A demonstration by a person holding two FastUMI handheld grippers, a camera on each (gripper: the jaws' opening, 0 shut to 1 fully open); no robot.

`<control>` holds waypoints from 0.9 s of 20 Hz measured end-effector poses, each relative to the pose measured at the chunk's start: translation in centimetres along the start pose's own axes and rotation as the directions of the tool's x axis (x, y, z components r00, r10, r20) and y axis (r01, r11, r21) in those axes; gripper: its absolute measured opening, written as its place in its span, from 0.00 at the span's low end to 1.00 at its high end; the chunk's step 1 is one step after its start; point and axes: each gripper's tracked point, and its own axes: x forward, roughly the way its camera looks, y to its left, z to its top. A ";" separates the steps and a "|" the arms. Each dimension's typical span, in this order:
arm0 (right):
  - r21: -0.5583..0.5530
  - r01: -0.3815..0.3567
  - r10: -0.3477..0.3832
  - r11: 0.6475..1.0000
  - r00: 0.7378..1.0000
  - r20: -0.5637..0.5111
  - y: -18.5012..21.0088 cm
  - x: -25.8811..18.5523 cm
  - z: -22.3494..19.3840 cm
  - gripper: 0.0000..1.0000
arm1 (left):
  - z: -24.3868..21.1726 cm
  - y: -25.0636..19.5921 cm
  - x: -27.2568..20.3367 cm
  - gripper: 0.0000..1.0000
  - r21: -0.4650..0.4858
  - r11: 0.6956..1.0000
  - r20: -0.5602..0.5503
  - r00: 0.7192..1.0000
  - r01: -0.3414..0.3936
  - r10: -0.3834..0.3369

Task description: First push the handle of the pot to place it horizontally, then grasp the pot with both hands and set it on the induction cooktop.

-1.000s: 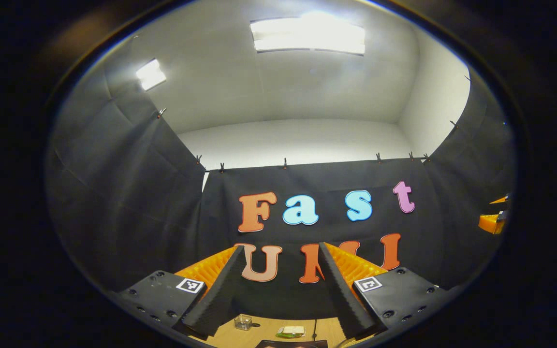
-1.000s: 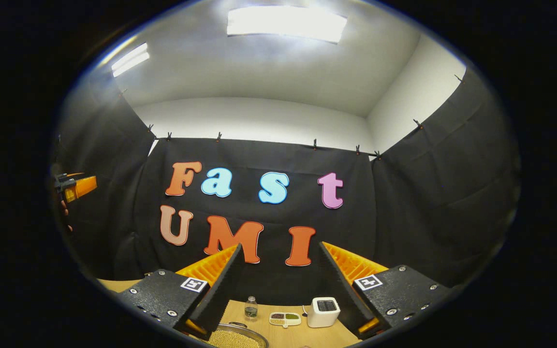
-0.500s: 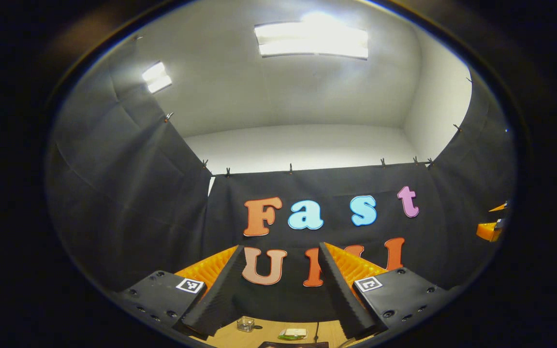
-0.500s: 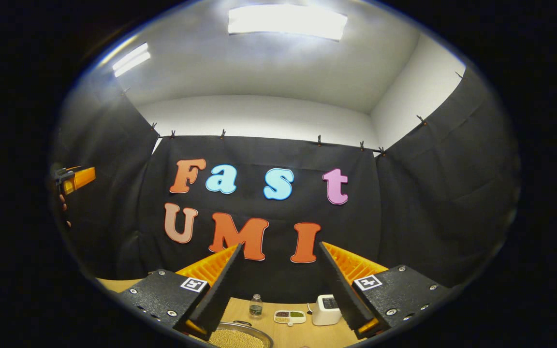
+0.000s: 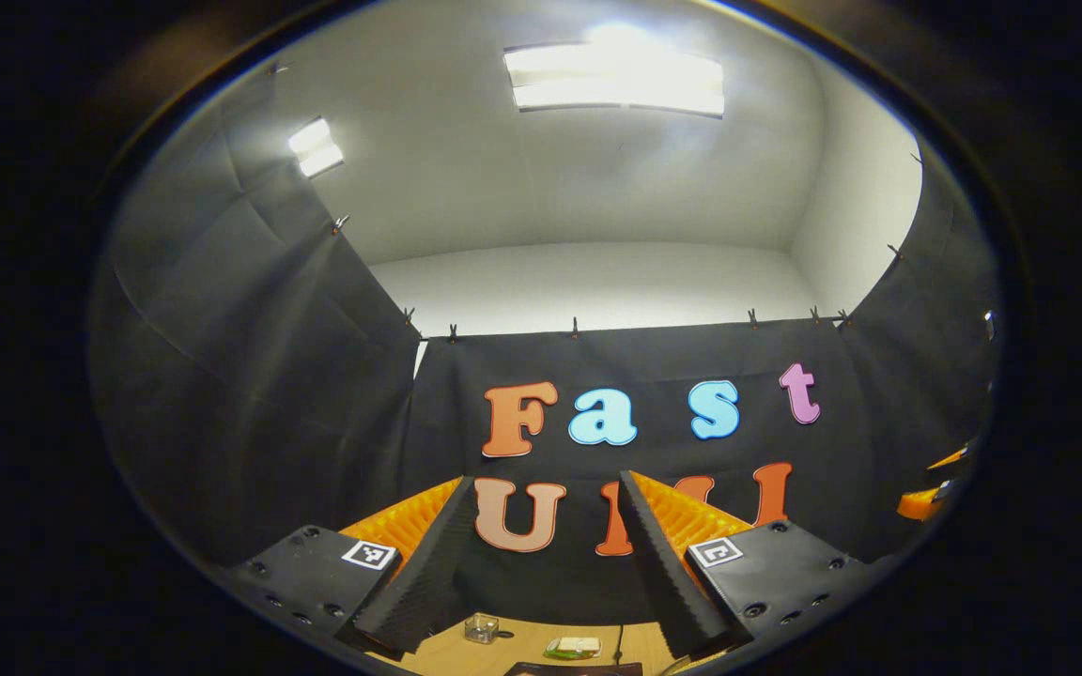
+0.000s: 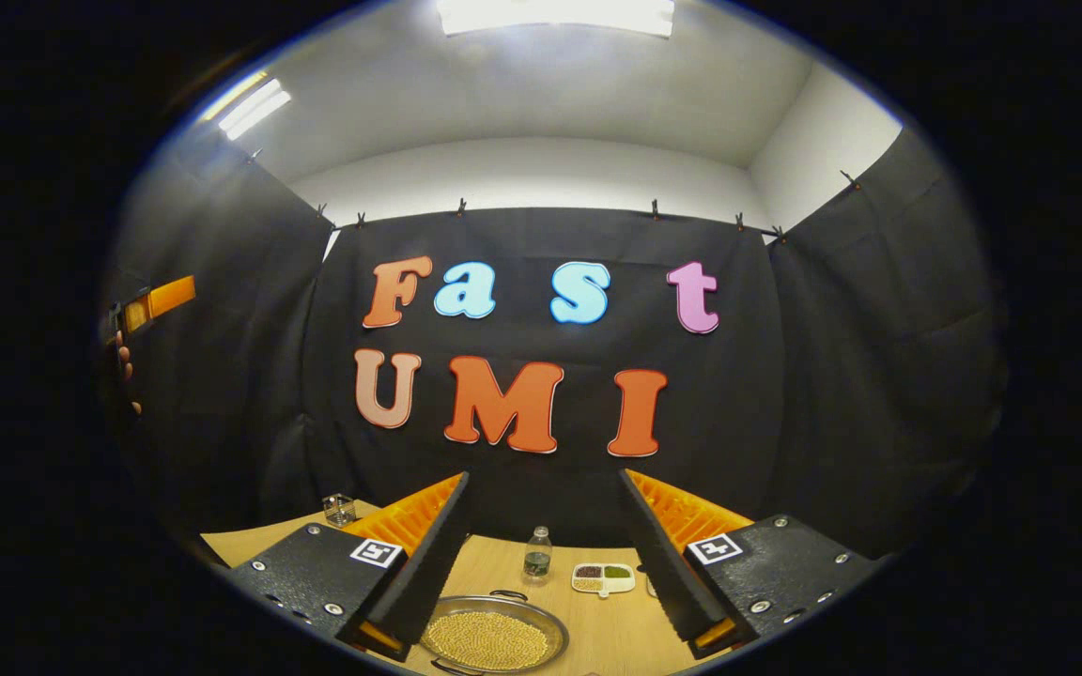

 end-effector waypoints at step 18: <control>0.114 -0.325 0.321 0.939 0.707 -0.630 13.4 -1.7 -23.6 0.66 | -3.6 4.1 -1.7 0.97 0.008 0.998 -0.072 0.996 -0.060 0.060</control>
